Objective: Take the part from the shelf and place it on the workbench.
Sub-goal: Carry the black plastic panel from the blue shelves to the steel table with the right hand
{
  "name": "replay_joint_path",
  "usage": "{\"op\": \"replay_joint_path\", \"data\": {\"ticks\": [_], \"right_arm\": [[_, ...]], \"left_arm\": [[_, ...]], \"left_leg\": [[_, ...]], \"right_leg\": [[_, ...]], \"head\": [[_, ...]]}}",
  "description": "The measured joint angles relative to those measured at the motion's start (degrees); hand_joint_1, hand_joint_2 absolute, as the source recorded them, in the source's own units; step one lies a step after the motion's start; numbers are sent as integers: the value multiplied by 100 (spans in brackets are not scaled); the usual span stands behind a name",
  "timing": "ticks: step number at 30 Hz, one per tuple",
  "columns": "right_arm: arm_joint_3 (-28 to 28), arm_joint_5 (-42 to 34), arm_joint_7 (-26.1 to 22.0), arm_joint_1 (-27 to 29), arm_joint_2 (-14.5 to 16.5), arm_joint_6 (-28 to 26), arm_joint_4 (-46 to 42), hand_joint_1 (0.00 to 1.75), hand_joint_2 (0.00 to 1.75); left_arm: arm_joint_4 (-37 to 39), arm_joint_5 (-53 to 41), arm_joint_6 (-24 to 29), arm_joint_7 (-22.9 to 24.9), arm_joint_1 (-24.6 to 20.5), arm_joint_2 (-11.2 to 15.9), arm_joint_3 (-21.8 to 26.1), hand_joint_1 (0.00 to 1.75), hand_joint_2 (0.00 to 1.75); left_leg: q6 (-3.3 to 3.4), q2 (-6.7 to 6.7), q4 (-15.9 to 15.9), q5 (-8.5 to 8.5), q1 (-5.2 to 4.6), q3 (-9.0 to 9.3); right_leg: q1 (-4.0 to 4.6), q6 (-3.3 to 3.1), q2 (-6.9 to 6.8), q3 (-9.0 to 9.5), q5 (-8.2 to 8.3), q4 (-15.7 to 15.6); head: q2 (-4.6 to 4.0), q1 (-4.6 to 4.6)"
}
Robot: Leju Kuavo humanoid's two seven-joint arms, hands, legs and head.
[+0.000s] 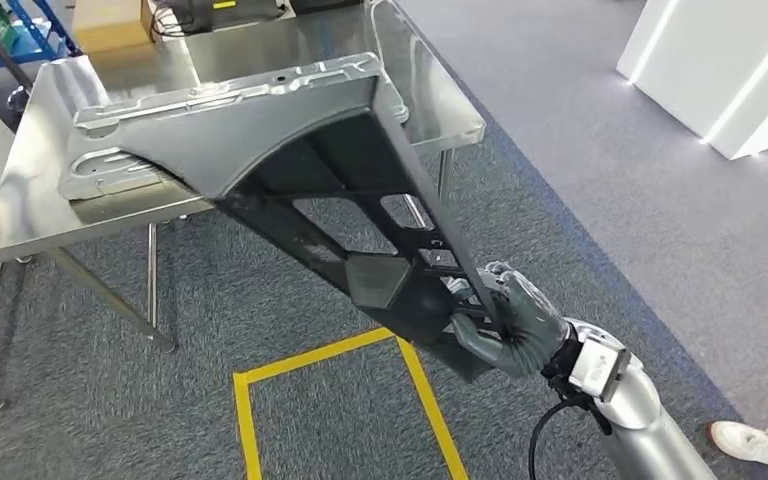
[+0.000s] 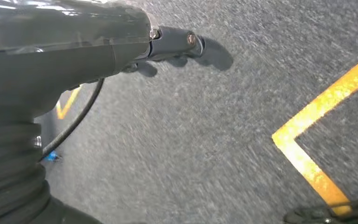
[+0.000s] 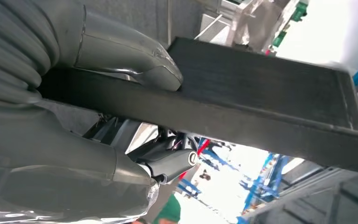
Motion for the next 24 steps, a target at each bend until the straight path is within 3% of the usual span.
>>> {"op": "replay_joint_path", "data": {"ticks": [2, 4, 5, 6, 7, 9, 10, 11, 12, 13, 14, 15, 16, 18, 20, 21, 22, 24], "right_arm": [[-4, -26, 7, -35, 0, 2, -4, 175, 175], [-8, -41, 9, -66, 4, 4, 6, 175, 175], [-9, -45, 11, -73, 9, 6, 15, 175, 175], [-9, -48, 11, -79, 14, 8, 26, 175, 175], [-8, -50, 13, -82, 19, 11, 40, 175, 175], [-8, -52, 15, -85, 19, 15, 69, 175, 175], [-8, -52, 16, -87, 19, 16, 84, 175, 175], [-8, -54, 18, -87, 19, 16, 98, 175, 175], [-7, -55, 20, -87, 21, 16, 118, 175, 175], [-4, -56, 21, -95, 22, 18, 139, 175, 175], [6, -54, 26, -99, 35, 21, 163, 175, 175], [13, -57, 28, -100, 48, 21, 178, 175, 175], [18, -60, 30, -105, 58, 22, 185, 175, 175], [21, -68, 34, -145, 37, 21, 182, 175, 175], [25, -69, 49, -201, -13, 15, 182, 175, 175], [27, -68, 58, -204, -25, 6, 182, 175, 175], [28, -63, 62, -192, -30, -7, 179, 175, 175], [28, -48, 57, -144, -31, -46, 165, 175, 175]], "left_arm": [[-11, 7, -2, 1, -27, 7, 1, 0, 175], [-16, 14, -3, 1, -56, 17, 2, 0, 175], [-16, 16, -4, -1, -66, 11, 3, 0, 175], [-15, 18, -6, -2, -72, -2, 3, 0, 175], [-15, 20, -8, -3, -69, -19, 3, 0, 175], [-11, 33, -11, -2, -31, -62, 3, 0, 175], [-9, 42, -9, -1, -9, -74, 3, 0, 175], [-7, 50, -7, 1, 8, -82, 4, 0, 175], [-7, 55, -4, 3, 18, -79, 5, 0, 175], [-7, 57, -3, 3, 22, -73, 7, 0, 175], [-7, 58, -1, 3, 13, -68, 8, 0, 175], [-7, 63, 0, 2, 10, -63, 9, 0, 175], [-7, 68, 1, -1, 3, -63, 10, 0, 175], [-7, 83, -7, -31, -17, -66, 11, 0, 175], [-7, 93, -15, -79, -51, -72, 11, 0, 175], [-7, 102, -15, -103, -63, -76, 11, 0, 175], [-7, 108, -14, -122, -72, -83, 11, 0, 175], [-7, 121, -13, -159, -85, -97, 11, 0, 175]], "left_leg": [[3, 35, -344, -41, -62, 329], [22, 59, -654, -77, 15, 666], [-19, 70, -754, -121, 83, 812], [-73, 74, -806, -196, 148, 938], [-157, 73, -833, -291, 219, 1060], [-357, 55, -839, -532, 374, 1330], [-452, 41, -824, -672, 457, 1476], [-543, 28, -789, -827, 535, 1615], [-634, 20, -731, -996, 581, 1728], [-711, 15, -638, -1176, 618, 1828], [-780, 26, -565, -1339, 631, 1883], [-843, 40, -499, -1449, 632, 1920], [-885, 58, -430, -1491, 652, 1935], [-957, 102, 44, -1285, 681, 1696], [-968, 150, 916, -1114, 694, 1153], [-959, 174, 1283, -1225, 687, 869], [-943, 191, 1522, -1457, 675, 630], [-898, 217, 1594, -1960, 646, 345]], "right_leg": [[-100, 56, 12, 9, 223, 172], [-96, 97, 11, -350, 572, 826], [-102, 133, 14, -640, 612, 1194], [-122, 188, 14, -916, 510, 1458], [-157, 257, 10, -1153, 267, 1597], [-264, 432, -11, -1478, -308, 1504], [-331, 534, -32, -1568, -430, 1301], [-406, 645, -62, -1620, -315, 1013], [-488, 751, -114, -1649, 141, 666], [-539, 780, -188, -1687, 665, 401], [-567, 749, -238, -1727, 1106, 274], [-571, 667, -260, -1776, 1369, 270], [-547, 555, -258, -1817, 1348, 367], [-522, 412, -207, -1802, 1188, 470], [-495, 328, -200, -1678, 1076, 424], [-476, 304, -199, -1586, 1022, 383], [-455, 288, -198, -1483, 963, 345], [-417, 273, -193, -1257, 826, 299]], "head": [[0, -5], [0, -8], [0, -8], [0, -8], [0, -8], [0, -8], [0, -8], [0, -8], [0, -7], [0, -7], [-1, -12], [1, -23], [1, -34], [4, -56], [4, -62], [4, -63], [4, -62], [4, -62]]}}
